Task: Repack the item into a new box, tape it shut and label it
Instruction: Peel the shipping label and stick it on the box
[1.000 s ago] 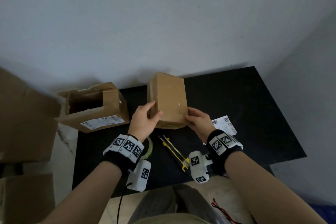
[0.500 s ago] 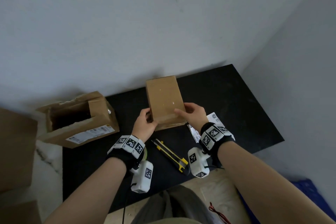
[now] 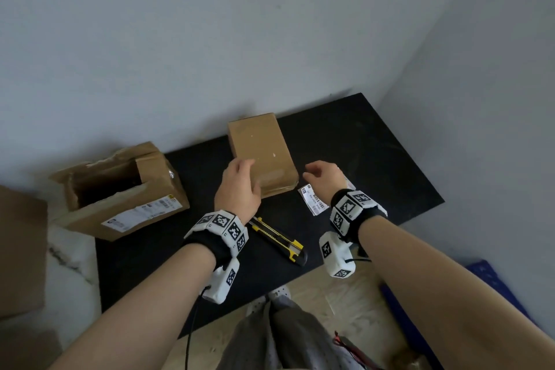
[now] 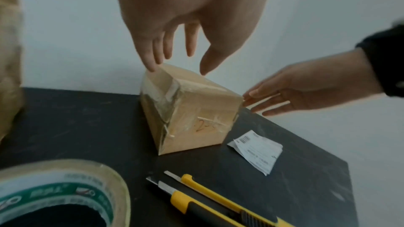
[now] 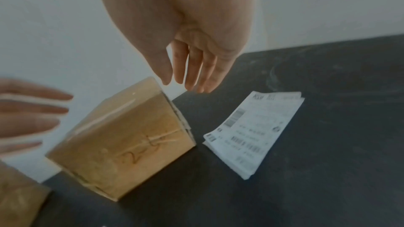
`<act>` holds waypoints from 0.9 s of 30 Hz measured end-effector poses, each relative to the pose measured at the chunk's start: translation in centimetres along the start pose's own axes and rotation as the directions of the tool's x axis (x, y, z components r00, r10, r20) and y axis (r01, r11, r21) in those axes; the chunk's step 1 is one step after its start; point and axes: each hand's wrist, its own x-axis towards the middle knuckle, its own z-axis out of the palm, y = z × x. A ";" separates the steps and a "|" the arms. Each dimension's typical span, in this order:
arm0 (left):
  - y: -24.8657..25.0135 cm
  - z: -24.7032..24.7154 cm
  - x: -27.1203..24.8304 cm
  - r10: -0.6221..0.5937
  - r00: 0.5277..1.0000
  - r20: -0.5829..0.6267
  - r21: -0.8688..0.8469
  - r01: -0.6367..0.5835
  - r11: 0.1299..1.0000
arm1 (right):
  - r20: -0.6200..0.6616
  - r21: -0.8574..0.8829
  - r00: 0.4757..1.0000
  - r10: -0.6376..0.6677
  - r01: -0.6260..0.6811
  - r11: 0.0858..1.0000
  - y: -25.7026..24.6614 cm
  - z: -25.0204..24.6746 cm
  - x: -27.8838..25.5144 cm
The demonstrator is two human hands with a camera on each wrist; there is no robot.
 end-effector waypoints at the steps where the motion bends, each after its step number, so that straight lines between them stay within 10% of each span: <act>1: 0.6 0.0 -0.5 0.103 0.995 -0.014 0.039 -0.102 0.994 | -0.002 -0.078 1.000 -0.005 0.005 0.997 0.4 -0.6 -0.7; 9: 4.4 3.9 -2.3 0.390 0.887 0.249 0.096 -0.423 0.901 | 0.012 -0.329 1.000 0.011 -0.006 0.944 5.3 -3.0 -3.6; 16: 5.7 8.8 -1.4 0.231 0.857 0.460 0.193 -0.351 0.916 | 0.122 -0.419 0.987 -0.102 0.145 0.897 9.7 -3.7 -1.7; 27: 7.4 13.3 1.7 -0.038 0.916 0.399 0.298 -0.090 0.950 | 0.387 -0.495 0.856 -0.342 0.506 0.706 13.9 -3.5 2.8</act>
